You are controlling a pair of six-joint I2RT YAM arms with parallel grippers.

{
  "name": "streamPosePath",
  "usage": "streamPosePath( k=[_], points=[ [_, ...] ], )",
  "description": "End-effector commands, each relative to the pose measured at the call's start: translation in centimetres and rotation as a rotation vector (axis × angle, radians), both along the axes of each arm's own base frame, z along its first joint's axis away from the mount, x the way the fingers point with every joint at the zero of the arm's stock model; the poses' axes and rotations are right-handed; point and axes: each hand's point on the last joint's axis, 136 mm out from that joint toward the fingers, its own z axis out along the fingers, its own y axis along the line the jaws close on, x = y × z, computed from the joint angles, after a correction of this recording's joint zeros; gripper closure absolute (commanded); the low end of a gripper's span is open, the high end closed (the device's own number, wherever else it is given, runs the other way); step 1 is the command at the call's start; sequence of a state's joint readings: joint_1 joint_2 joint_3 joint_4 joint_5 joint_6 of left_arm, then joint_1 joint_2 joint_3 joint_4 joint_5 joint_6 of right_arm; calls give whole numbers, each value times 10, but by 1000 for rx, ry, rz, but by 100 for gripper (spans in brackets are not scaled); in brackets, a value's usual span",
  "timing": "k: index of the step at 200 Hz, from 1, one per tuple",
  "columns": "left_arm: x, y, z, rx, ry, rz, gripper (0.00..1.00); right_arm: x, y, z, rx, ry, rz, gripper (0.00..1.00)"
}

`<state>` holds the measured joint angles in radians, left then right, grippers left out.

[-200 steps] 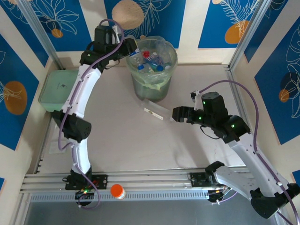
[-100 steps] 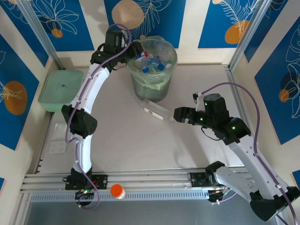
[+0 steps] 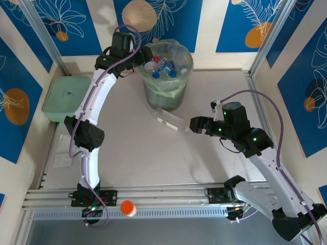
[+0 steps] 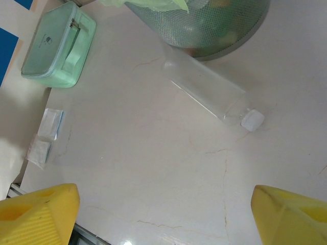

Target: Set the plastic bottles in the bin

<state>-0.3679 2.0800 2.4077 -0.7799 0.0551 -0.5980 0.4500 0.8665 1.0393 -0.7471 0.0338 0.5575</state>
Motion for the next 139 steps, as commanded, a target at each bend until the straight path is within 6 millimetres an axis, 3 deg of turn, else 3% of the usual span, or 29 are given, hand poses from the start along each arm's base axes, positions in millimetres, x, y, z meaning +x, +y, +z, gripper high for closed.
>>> streamPosePath(
  k=[1,31,69,139],
  points=[
    [-15,18,40,77,-98,-9,29,-2,1,7,18,-14,12,13],
    [-13,20,35,155,-113,-37,48,0,2,9,15,-13,17,12],
    [7,13,25,216,-146,-83,63,3,7,8,24,5,29,13],
    [11,-33,-48,155,17,-213,68,6,7,7,11,14,24,13]
  ],
)
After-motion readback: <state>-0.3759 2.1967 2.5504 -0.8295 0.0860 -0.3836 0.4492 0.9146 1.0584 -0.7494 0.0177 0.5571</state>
